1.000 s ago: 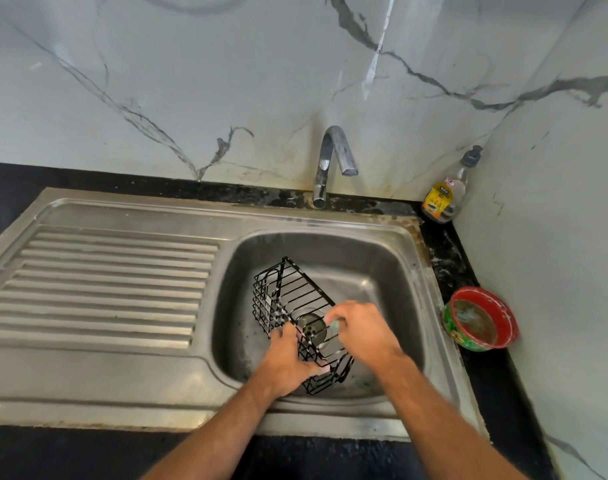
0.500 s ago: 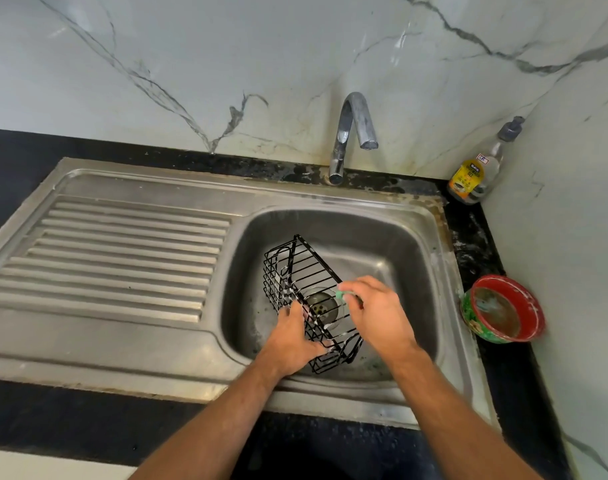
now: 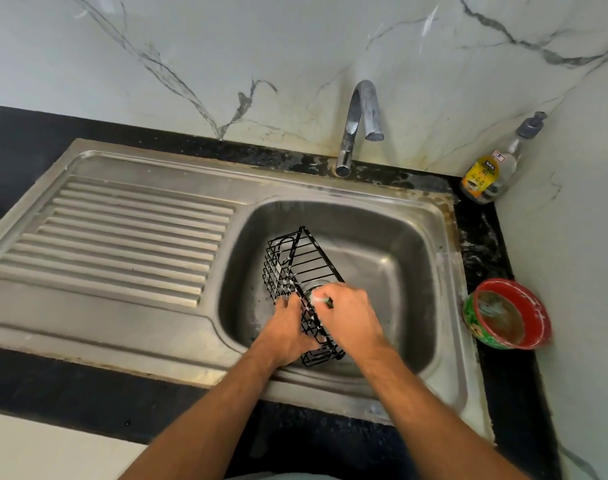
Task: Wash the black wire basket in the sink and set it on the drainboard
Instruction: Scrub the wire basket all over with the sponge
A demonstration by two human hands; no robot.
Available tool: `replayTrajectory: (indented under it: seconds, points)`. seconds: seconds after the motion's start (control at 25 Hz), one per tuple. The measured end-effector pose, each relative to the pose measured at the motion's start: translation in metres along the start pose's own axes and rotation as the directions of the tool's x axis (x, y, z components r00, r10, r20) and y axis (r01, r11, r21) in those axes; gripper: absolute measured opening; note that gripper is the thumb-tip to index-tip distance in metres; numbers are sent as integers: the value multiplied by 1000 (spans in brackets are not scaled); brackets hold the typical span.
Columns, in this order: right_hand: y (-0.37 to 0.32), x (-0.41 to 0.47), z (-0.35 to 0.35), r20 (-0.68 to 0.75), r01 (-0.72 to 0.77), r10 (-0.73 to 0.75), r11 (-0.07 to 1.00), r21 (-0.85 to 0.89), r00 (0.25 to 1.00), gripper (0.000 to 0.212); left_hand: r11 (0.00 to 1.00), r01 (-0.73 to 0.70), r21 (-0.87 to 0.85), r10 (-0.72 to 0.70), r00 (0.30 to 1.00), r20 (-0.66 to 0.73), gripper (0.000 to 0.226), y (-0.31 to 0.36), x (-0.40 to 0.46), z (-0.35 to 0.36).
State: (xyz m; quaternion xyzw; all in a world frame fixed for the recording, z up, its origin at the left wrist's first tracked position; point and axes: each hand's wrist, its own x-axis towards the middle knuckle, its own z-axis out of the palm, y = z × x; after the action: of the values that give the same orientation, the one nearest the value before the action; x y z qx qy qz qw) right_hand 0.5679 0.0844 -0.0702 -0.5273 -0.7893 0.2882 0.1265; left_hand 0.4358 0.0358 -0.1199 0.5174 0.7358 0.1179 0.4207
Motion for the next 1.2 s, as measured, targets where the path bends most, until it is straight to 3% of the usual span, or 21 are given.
replayTrajectory:
  seconds: [0.08,0.16,0.28,0.44,0.52,0.68,0.84,0.92,1.0,1.08,1.2]
  points:
    - [4,0,-1,34,35,-34,999,-20,999,17,1000,-7,9,6,1000,13,79,1,-1,0]
    - [17,4,-6,-2,-26,26,994,-109,1000,14,1000,-7,25,6,1000,26,66,1,-2,0]
    - [19,5,-8,-66,-140,138,990,-24,988,13,1000,-19,23,19,999,26,63,0,0,0]
    - [-6,2,4,79,-17,16,1000,18,997,12,998,-55,-15,55,998,16,77,-4,2,0]
    - [2,6,0,111,24,-23,1000,-3,994,11,998,-54,-21,55,998,16,72,-3,0,0]
    - [25,8,-7,-23,0,0,1000,-12,1000,13,999,-35,-39,35,999,6,62,-3,1,-1]
    - [7,8,5,79,129,-127,991,-18,989,15,998,-47,-50,48,999,9,74,-4,1,-2]
    - [11,15,-4,58,26,-25,999,-21,998,16,997,-41,-70,42,999,11,73,-3,0,-2]
    - [21,22,-17,-90,-141,146,988,66,985,16,995,-26,-94,26,1000,1,70,-4,1,-3]
    - [25,29,-21,-207,-178,197,978,105,958,17,994,-13,-112,13,1000,-9,70,-5,2,-4]
    - [15,32,-5,-74,-123,119,991,-56,990,25,997,-21,-79,21,1000,0,69,-5,3,-2]
